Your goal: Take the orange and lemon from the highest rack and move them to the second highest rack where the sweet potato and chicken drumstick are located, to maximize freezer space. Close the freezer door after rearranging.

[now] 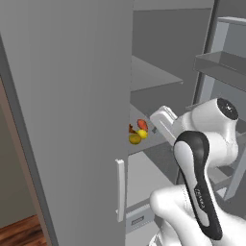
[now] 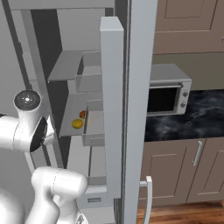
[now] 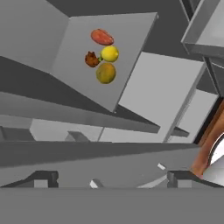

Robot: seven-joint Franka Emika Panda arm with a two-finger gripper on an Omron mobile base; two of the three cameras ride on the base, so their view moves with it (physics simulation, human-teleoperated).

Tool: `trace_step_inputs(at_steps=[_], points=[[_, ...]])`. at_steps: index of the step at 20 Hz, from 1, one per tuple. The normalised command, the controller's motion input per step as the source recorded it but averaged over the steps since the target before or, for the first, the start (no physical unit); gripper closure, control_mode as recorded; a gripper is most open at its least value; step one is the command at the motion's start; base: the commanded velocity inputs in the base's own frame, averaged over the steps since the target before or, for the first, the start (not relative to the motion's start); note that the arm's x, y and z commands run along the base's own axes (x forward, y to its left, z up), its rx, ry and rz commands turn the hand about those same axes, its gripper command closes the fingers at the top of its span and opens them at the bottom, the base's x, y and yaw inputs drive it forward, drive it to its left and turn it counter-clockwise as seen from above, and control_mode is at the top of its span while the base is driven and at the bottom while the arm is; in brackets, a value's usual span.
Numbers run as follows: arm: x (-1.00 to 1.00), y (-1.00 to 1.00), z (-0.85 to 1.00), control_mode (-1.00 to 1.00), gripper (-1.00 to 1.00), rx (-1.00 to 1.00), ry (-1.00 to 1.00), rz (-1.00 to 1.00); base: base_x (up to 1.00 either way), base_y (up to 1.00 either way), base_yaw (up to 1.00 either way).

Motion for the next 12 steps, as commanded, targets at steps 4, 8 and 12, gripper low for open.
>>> trace_step_inputs(at_steps=[4,8,12], points=[[-0.98,0.00,-0.08,-1.00,-1.00,0.00,0.00,0.00,0.00,0.00,0.00],[-0.74,0.20,-0.34,-1.00,-1.00,0.00,0.20,0.02,0.00,0.00,0.00],[-0.37,0.12,-0.21,1.00,-1.00,0.00,0.04,0.00,-0.48,0.02,-0.09]])
